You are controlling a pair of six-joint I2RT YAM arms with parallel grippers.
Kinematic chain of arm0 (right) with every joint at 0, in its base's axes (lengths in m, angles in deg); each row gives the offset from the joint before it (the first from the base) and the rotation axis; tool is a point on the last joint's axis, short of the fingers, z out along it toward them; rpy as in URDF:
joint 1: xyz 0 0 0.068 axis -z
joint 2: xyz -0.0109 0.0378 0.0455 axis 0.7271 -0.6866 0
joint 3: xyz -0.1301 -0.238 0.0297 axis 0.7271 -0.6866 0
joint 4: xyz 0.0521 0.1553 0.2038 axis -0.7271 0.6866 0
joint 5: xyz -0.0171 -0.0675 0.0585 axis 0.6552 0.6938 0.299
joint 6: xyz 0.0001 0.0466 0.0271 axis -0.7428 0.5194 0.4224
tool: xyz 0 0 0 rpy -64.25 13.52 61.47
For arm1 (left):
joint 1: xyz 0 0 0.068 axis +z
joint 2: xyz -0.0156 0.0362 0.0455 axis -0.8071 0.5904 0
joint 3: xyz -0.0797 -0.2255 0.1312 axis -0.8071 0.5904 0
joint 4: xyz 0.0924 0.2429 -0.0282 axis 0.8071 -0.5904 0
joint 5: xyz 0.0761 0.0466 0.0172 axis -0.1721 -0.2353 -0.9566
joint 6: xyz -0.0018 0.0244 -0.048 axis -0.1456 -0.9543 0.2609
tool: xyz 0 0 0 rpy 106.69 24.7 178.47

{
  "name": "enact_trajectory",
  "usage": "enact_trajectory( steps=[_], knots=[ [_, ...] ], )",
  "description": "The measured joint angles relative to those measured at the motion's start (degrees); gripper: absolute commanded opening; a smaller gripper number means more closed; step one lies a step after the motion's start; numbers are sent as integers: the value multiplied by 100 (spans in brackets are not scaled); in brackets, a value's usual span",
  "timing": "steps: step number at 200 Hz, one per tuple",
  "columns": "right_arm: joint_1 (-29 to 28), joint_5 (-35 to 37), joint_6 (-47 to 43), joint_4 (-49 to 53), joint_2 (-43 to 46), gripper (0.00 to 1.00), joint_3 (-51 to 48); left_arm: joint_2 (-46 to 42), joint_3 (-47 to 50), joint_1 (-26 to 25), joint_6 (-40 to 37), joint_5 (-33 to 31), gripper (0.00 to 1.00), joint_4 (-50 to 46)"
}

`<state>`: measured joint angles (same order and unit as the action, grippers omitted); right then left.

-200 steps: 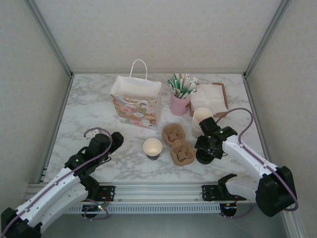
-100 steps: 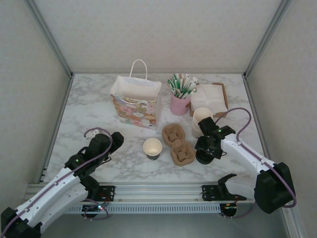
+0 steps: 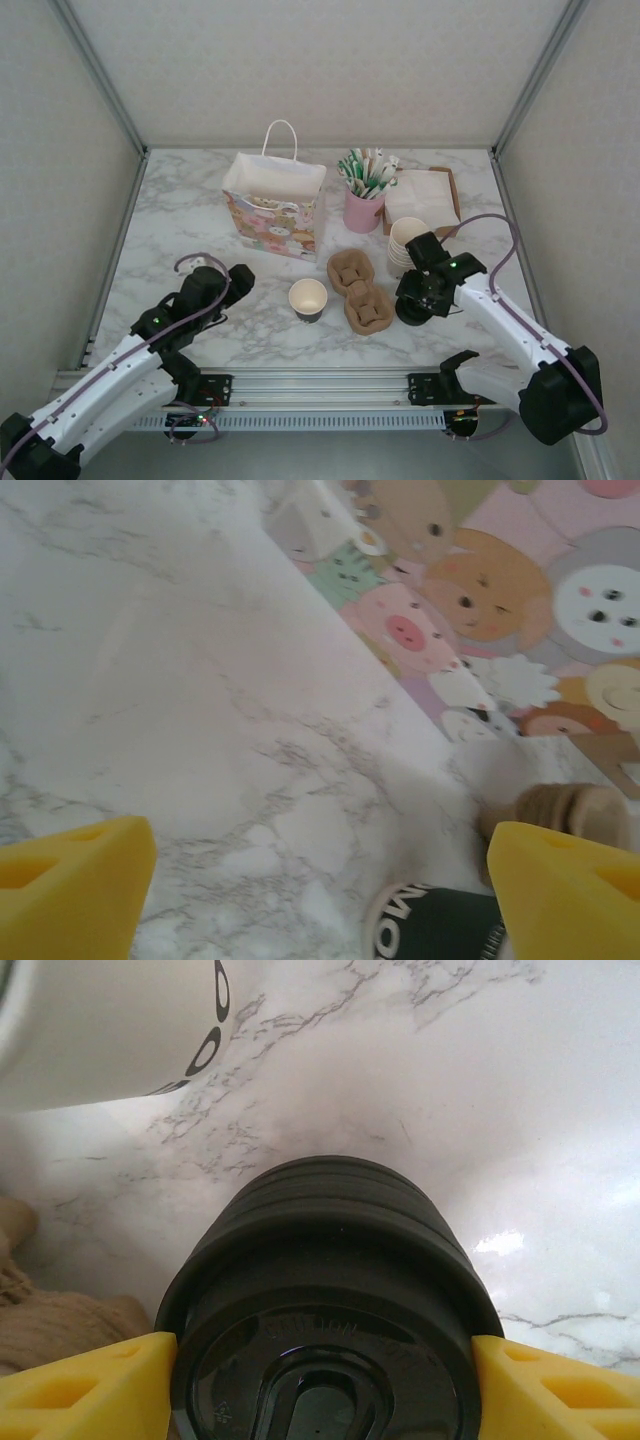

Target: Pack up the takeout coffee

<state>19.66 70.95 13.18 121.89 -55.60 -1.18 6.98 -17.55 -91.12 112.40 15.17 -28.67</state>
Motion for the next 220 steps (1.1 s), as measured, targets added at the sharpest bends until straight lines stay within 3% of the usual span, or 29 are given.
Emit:
enact_trajectory(
  steps=[25, 74, 95, 127, 143, 183, 220],
  knots=[
    [0, 11, 116, 269, 142, 72, 184, 299, -291, -376, -136, 175, 74, 201],
    [46, -57, 520, 678, 404, 72, 450, 946, -1204, -1211, -437, 470, 75, 538],
    [125, -151, 761, 822, 581, 72, 525, 1495, -1700, -1541, -463, 691, 69, 868],
    [372, -297, 1027, 949, 597, 72, 540, 2855, -2203, -2109, -166, 1318, 58, 1998],
    [586, -424, 1102, 970, 603, 72, 538, 3501, -2492, -2402, -22, 1537, 45, 2238],
    [1128, -813, 1233, 946, 686, 72, 461, 4476, -3233, -3064, 214, 1971, 41, 2579],
    [1436, -1145, 1314, 901, 734, 71, 358, 5252, -3585, -3305, 673, 2277, 35, 2857]
  ],
)
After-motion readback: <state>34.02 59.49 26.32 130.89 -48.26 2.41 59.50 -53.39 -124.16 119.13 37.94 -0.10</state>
